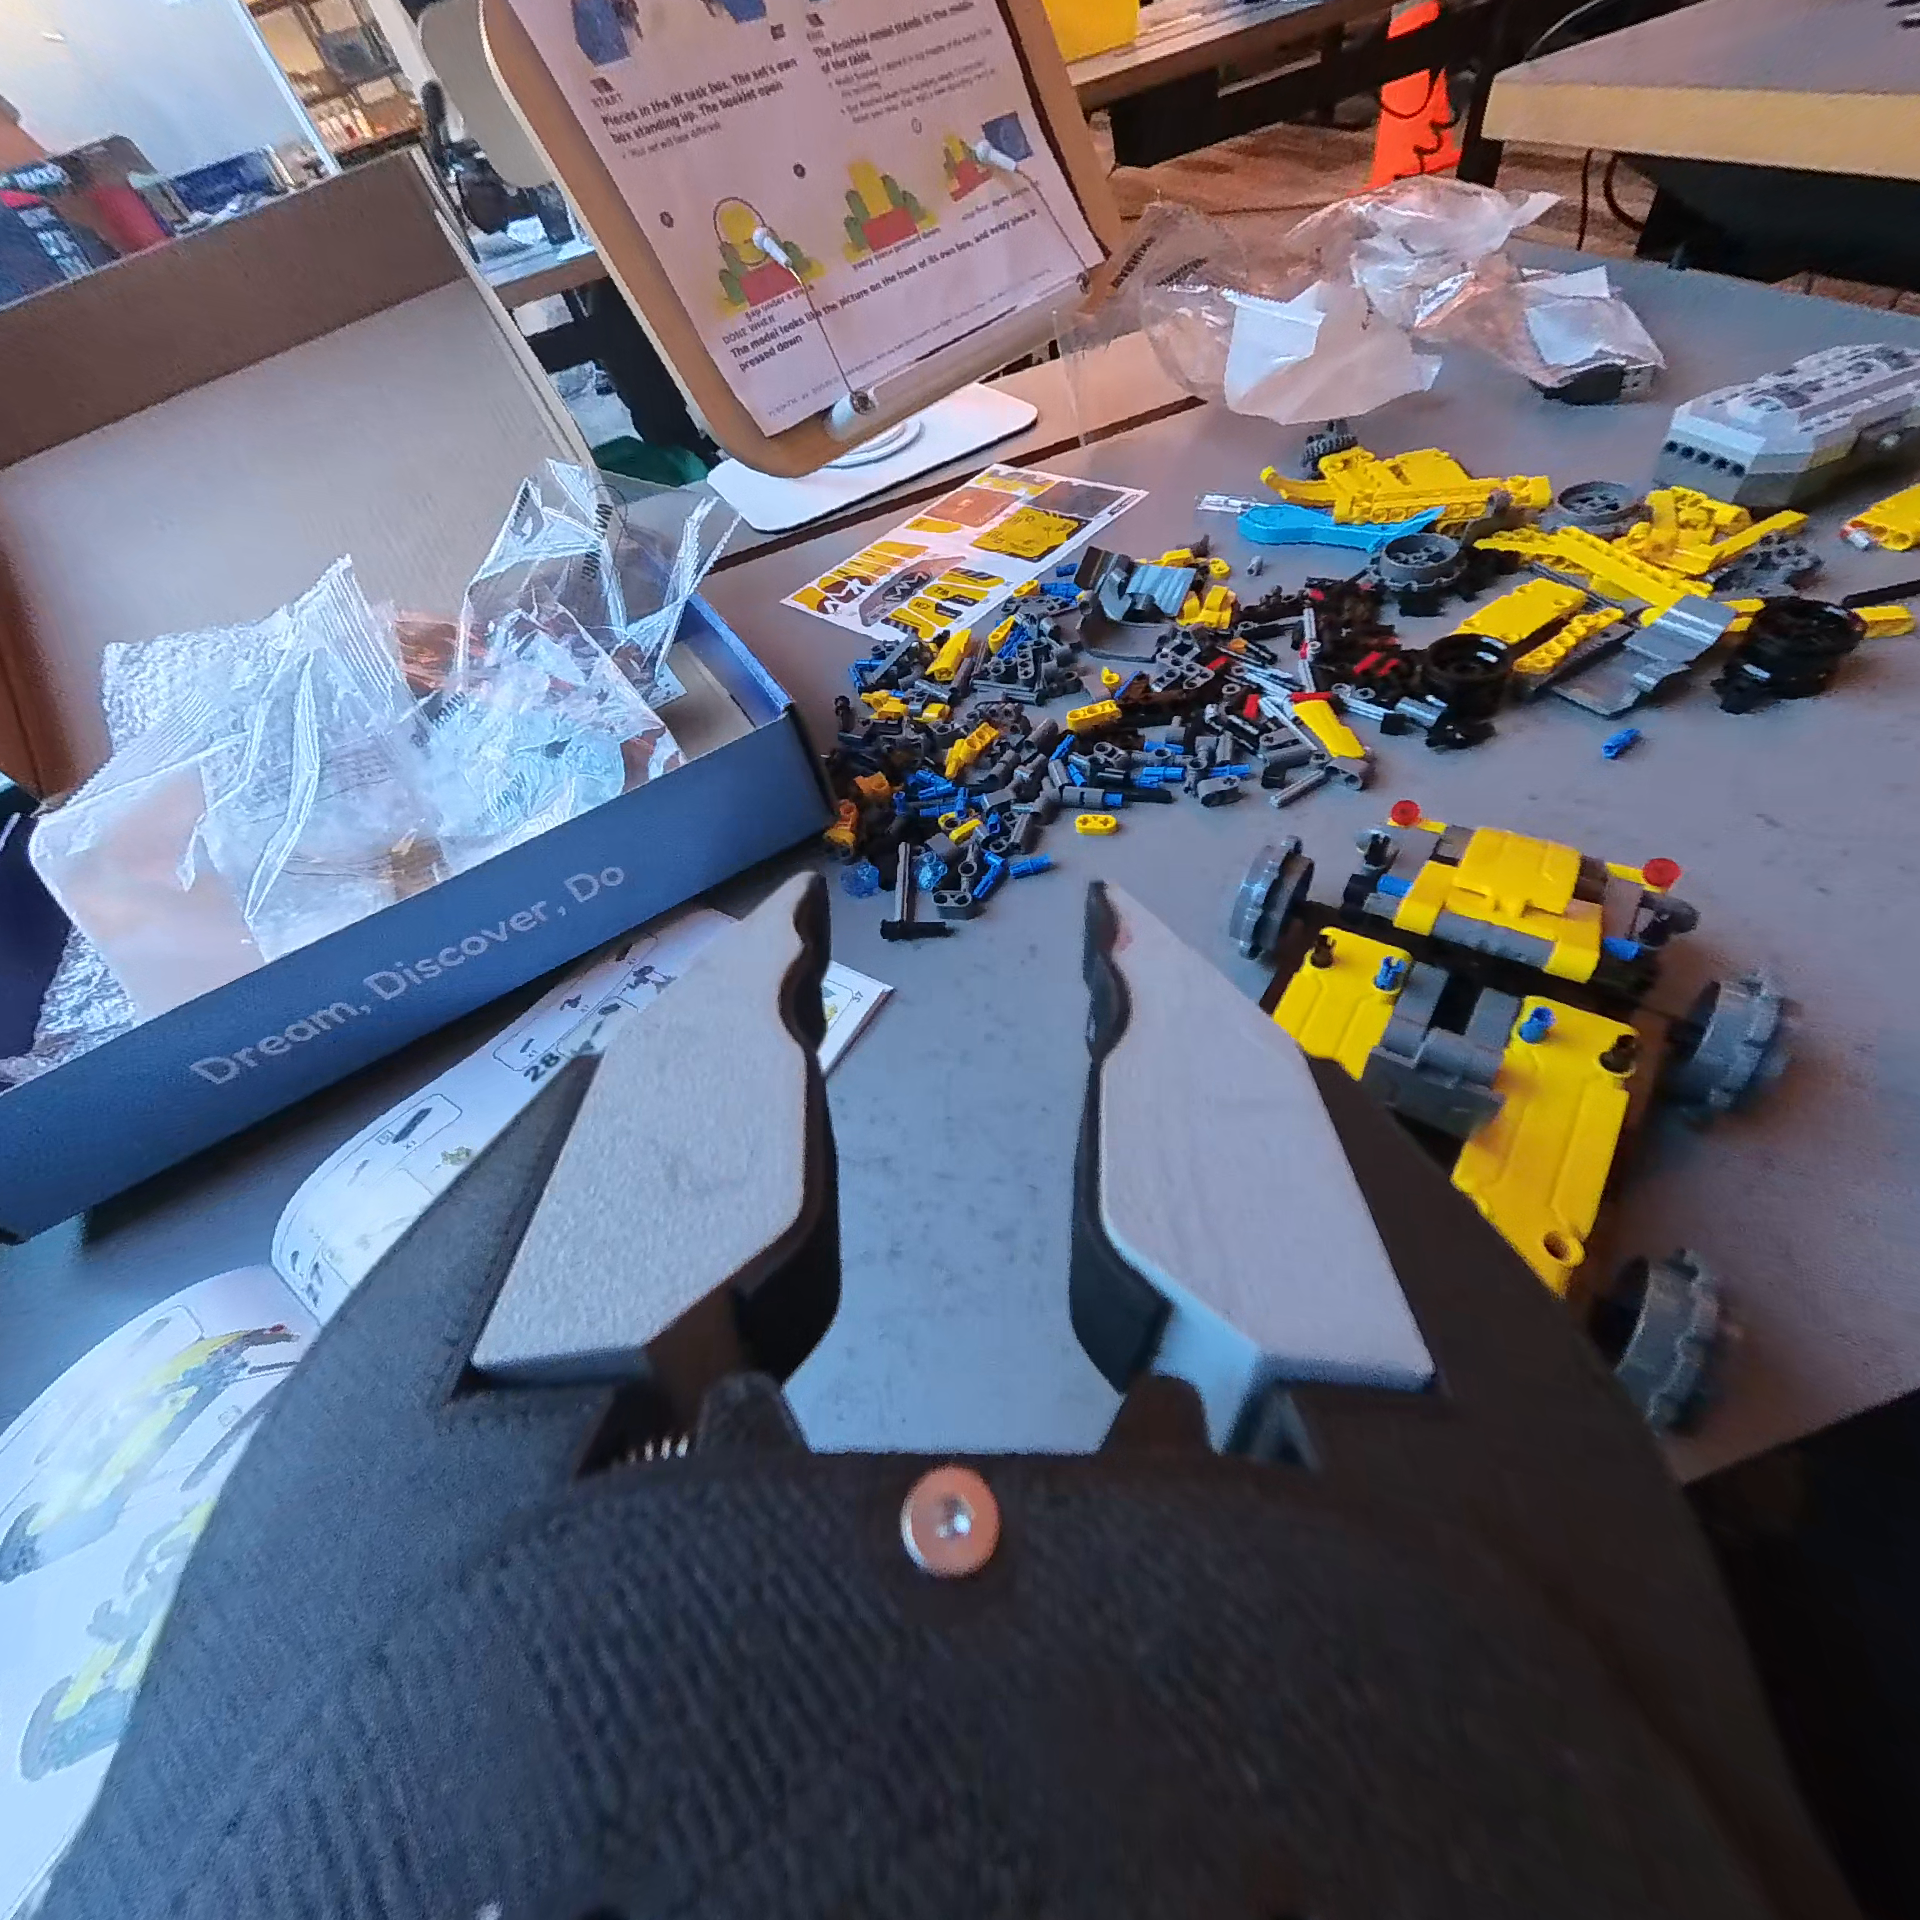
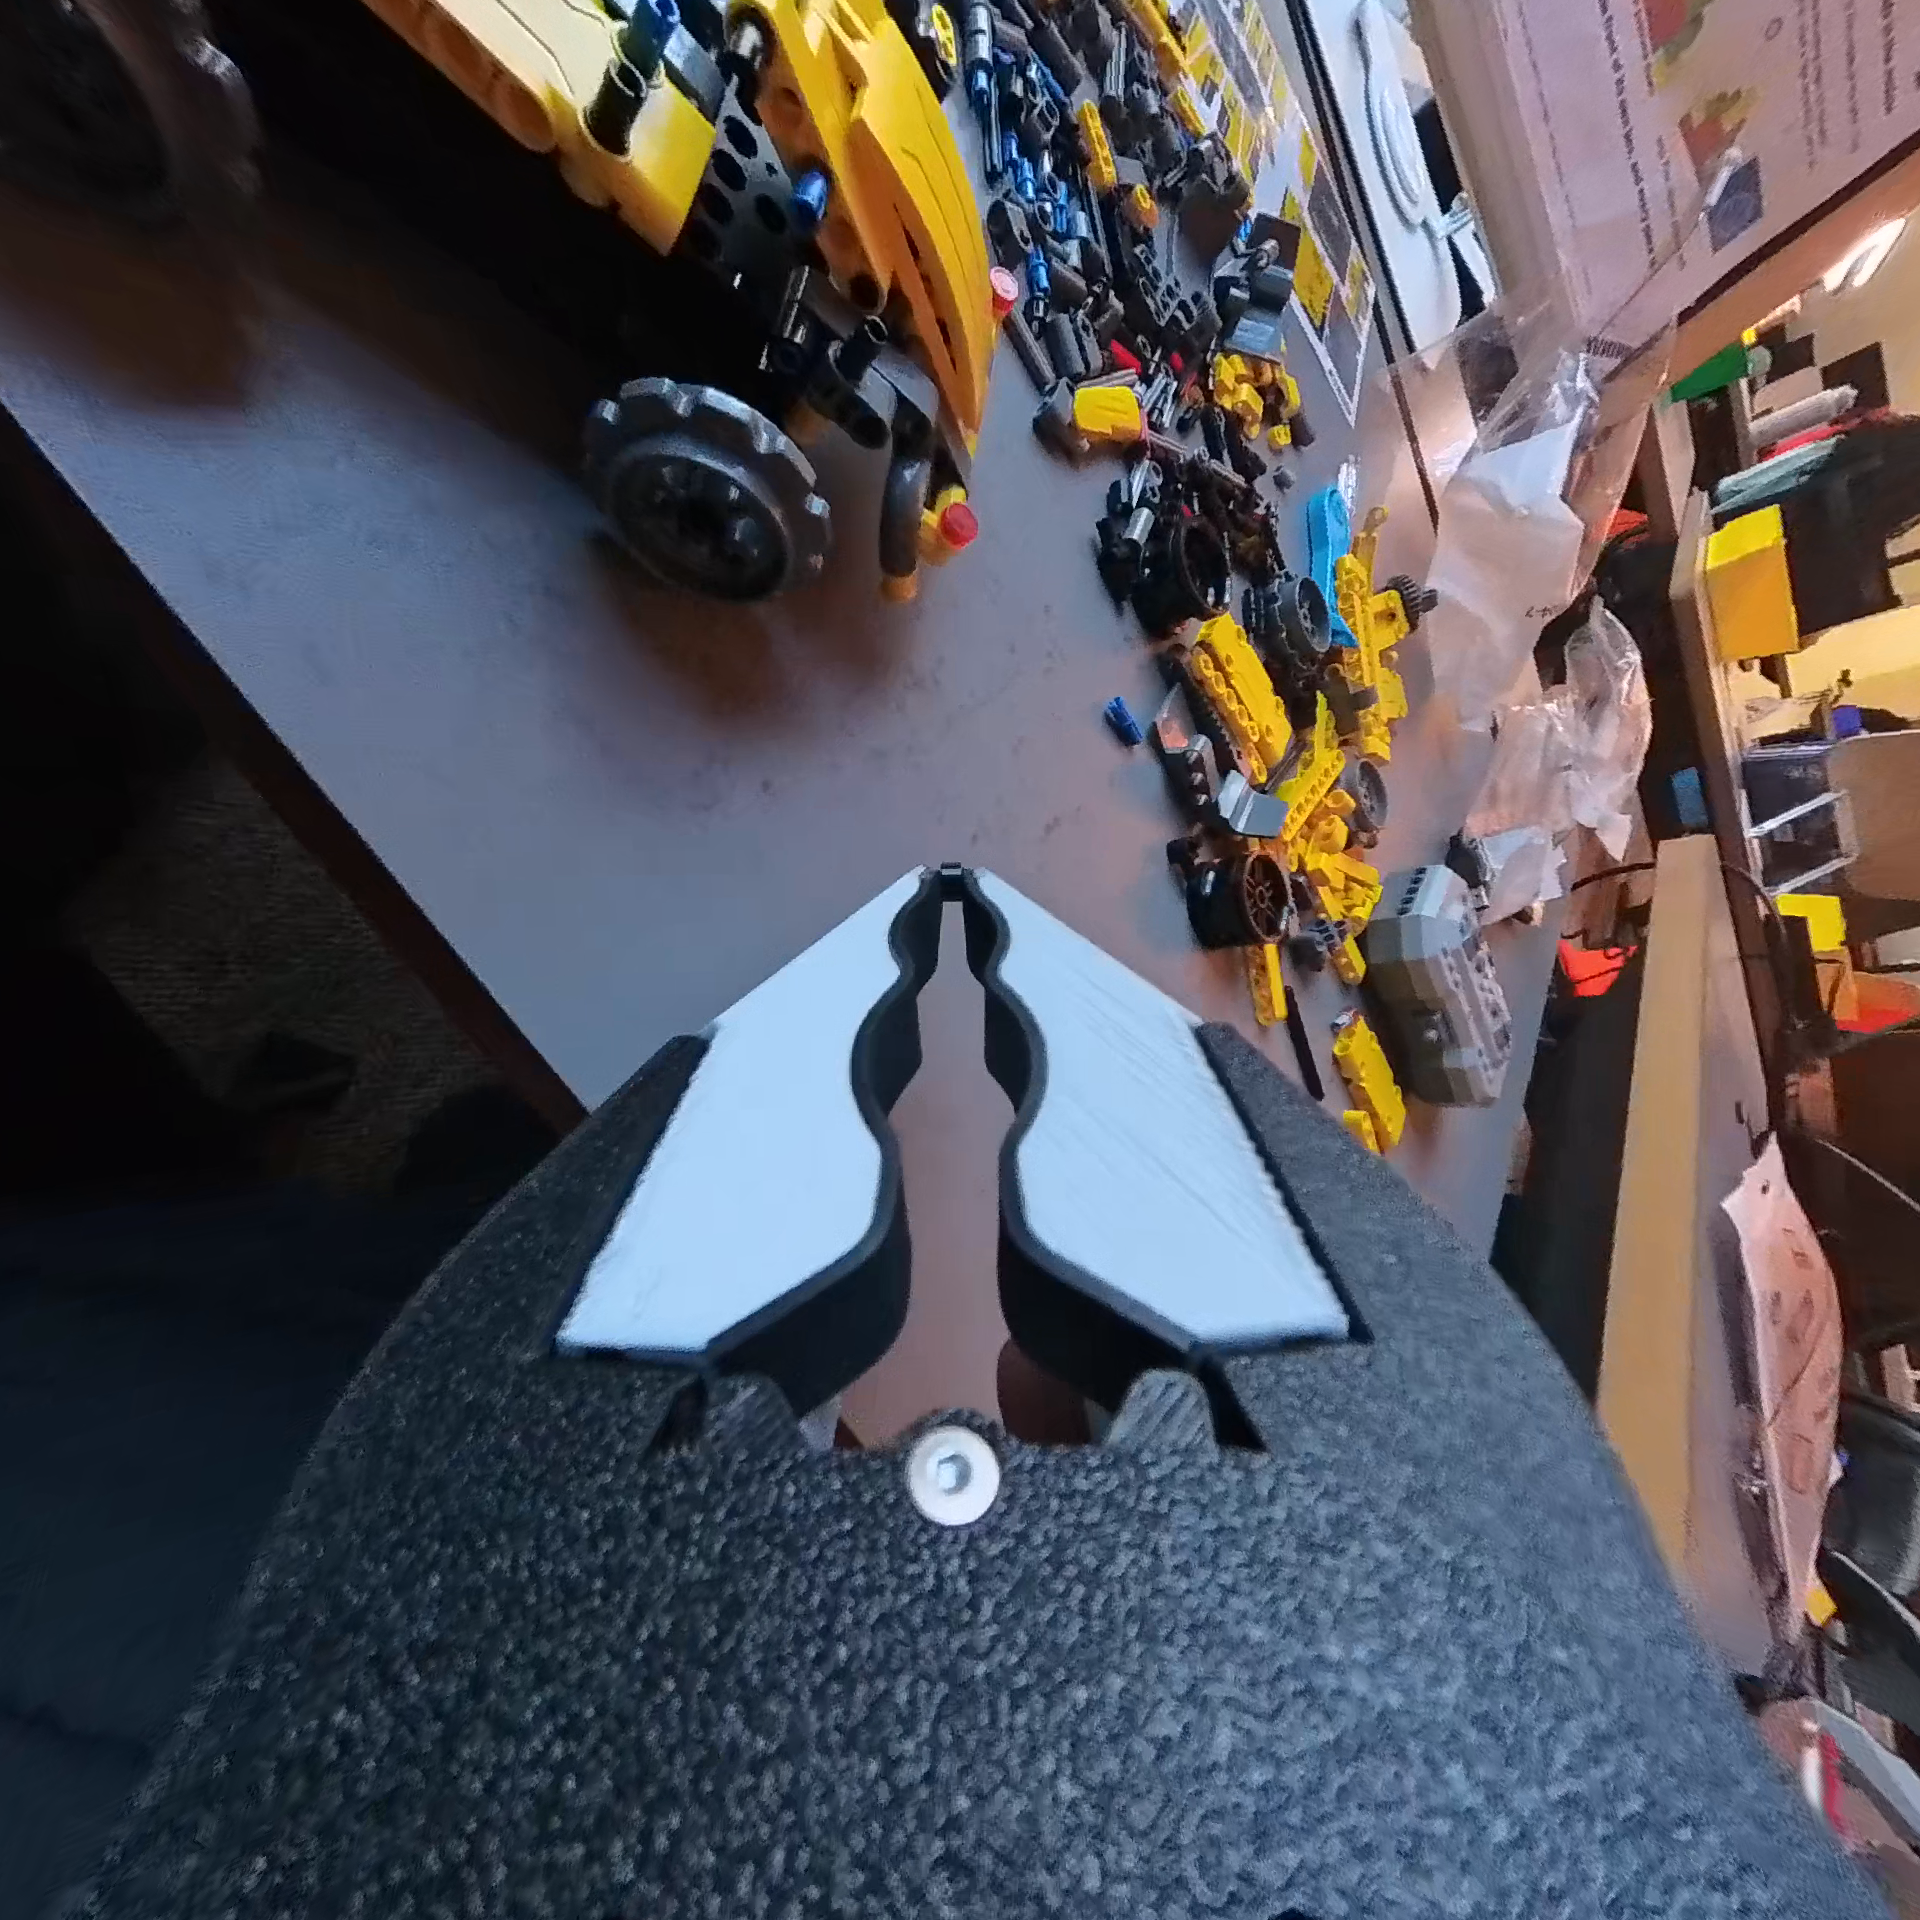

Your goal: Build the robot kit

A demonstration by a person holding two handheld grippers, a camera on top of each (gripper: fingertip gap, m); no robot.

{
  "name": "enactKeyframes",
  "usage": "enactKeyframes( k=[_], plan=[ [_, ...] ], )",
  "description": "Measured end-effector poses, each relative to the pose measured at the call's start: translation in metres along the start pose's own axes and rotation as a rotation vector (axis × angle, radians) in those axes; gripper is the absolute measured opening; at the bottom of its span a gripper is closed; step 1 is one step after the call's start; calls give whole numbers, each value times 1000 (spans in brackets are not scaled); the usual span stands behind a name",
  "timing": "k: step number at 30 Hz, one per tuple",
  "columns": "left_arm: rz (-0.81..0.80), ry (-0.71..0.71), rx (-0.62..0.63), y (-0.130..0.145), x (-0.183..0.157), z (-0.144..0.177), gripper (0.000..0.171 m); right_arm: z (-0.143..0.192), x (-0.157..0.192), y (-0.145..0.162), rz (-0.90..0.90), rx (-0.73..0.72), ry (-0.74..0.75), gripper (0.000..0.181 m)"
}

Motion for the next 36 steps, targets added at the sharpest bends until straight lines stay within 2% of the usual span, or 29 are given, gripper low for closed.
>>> enactKeyframes(
  k=[12,16,19,23,26,29,32,36],
  plan=[
    [-13,7,12,4,-2,-2,46,-4,6,2,12,20,-9,4],
    [-6,31,29,5,-1,-2,51,-4,8,3,-4,17,-28,4],
    [20,55,37,6,-2,-2,53,-3,10,5,-128,-15,-109,4],
    [3,59,42,7,-4,-2,53,-2,22,2,-435,-63,-408,4],
    [-6,66,46,8,-7,-2,53,-4,19,4,-577,-67,-537,4],
    [-9,73,49,8,-7,-2,52,-11,15,14,-616,-29,-561,6],
    [-15,69,53,10,-6,-3,52,-14,13,16,-676,-26,-594,15],
    [-20,75,64,13,-7,-5,52,-14,6,18,-695,-52,-564,22]
  ],
)
Point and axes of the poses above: each gripper's, where its closed fingertips meet, z back along the fingers, y out of its underside, x = y × z across the jaws, the point moved 2 cm from there along z, back along the fingers, and after that the axes turned 4 degrees about z, right-handed, at the moved point
